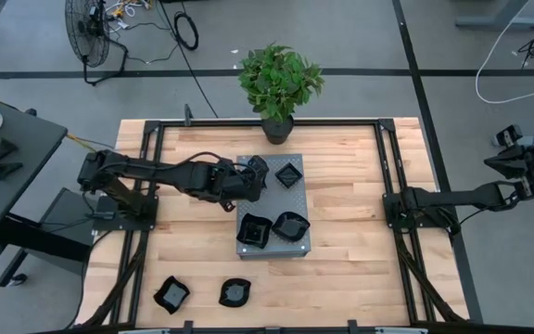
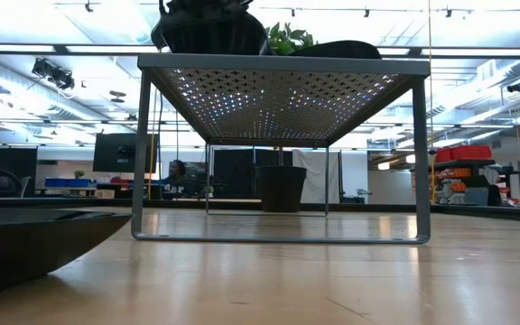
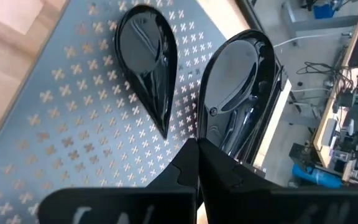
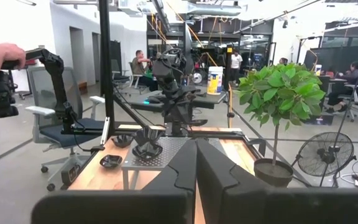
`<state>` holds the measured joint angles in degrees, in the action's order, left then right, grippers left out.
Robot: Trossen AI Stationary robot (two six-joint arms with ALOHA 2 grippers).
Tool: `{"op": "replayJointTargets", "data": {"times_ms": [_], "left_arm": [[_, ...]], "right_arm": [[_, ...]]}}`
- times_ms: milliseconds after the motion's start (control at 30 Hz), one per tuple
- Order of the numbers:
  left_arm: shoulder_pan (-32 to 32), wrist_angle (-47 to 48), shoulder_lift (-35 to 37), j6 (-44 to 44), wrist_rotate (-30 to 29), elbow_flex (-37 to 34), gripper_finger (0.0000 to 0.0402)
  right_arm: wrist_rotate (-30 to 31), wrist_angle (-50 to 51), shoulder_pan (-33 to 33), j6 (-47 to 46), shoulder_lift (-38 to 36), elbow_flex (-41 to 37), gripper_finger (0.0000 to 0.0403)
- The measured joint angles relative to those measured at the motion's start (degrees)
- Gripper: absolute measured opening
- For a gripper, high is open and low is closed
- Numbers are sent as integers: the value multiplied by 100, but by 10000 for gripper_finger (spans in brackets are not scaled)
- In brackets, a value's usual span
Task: Pick & Place Mini shaped plates
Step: Stack the black bowl on top of the black bowl on the shelf
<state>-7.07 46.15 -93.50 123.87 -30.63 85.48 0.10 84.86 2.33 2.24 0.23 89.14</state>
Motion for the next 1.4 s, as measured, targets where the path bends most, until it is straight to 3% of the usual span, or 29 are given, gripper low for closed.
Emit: {"op": "replayJointTargets", "data": {"times_ms": [500, 900, 1400], "left_arm": [[135, 774, -48, 160, 192, -1, 5], [417, -524, -45, 151, 238, -625, 5], [358, -274, -45, 189, 507, -630, 5]], "right_arm": [[2, 0, 2, 0, 0, 1, 16], [0, 0, 0, 1, 0, 1, 16], [0, 0, 0, 0, 0, -1, 16]]}}
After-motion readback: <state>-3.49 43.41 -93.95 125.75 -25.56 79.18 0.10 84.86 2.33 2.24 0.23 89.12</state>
